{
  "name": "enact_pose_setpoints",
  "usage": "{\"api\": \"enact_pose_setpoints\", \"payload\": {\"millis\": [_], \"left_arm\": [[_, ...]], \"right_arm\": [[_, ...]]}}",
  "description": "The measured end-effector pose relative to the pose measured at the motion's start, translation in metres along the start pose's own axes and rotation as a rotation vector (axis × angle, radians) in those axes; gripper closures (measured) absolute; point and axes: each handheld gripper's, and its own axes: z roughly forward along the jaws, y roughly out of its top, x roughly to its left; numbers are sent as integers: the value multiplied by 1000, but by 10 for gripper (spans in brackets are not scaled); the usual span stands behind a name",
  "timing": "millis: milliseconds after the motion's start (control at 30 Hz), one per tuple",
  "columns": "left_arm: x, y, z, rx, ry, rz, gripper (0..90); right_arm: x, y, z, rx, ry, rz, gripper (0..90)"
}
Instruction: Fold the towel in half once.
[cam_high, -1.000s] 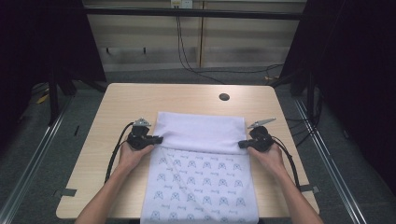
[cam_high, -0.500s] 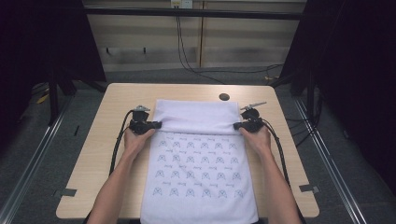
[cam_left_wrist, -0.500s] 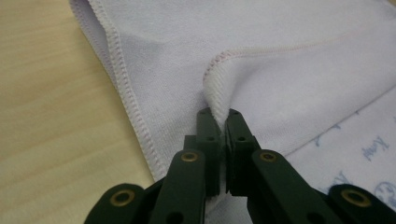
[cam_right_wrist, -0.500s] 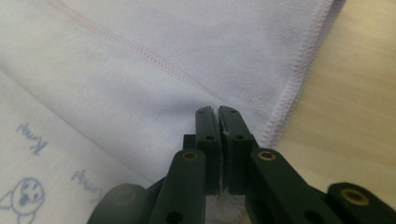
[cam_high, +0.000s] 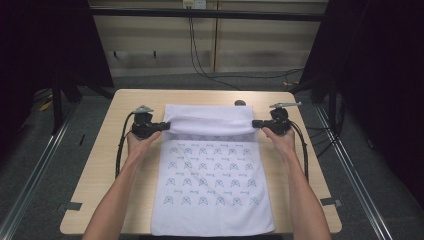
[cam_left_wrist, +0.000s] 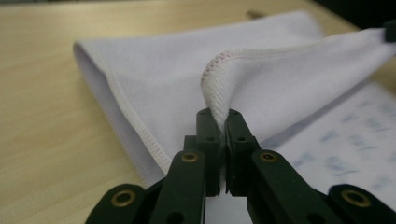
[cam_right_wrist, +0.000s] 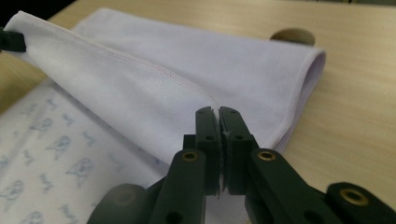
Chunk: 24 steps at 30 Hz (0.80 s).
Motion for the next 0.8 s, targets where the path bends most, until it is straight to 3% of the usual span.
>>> {"api": "enact_pose_setpoints", "payload": {"millis": [133, 200, 267, 433, 467, 500, 567, 600, 633, 800], "left_arm": [[-15, 12, -32, -24, -19, 64, 869], [-22, 15, -46, -35, -58, 68, 870], [-31, 15, -58, -39, -85, 97, 870], [-56, 7, -82, -85, -132, 91, 871], [-61, 5, -85, -81, -140, 106, 871], [-67, 2, -89, -75, -136, 134, 871], [-73, 1, -93, -80, -144, 141, 871], [-82, 0, -104, -85, -145, 162, 871], [-87, 0, -113, -108, -153, 157, 871], [-98, 1, -145, -136, -154, 185, 870]], "right_arm": [[11, 13, -27, -62, 45, -23, 868], [19, 18, -42, -80, 73, -39, 868], [24, 20, -57, -98, 97, -50, 868], [44, 20, -93, -111, 100, -97, 869], [49, 18, -100, -117, 104, -110, 869], [54, 17, -106, -117, 111, -125, 869], [59, 16, -113, -118, 103, -136, 869], [68, 14, -128, -130, 110, -151, 869], [70, 13, -131, -131, 109, -154, 869], [96, 7, -162, -168, 143, -191, 869]]}}
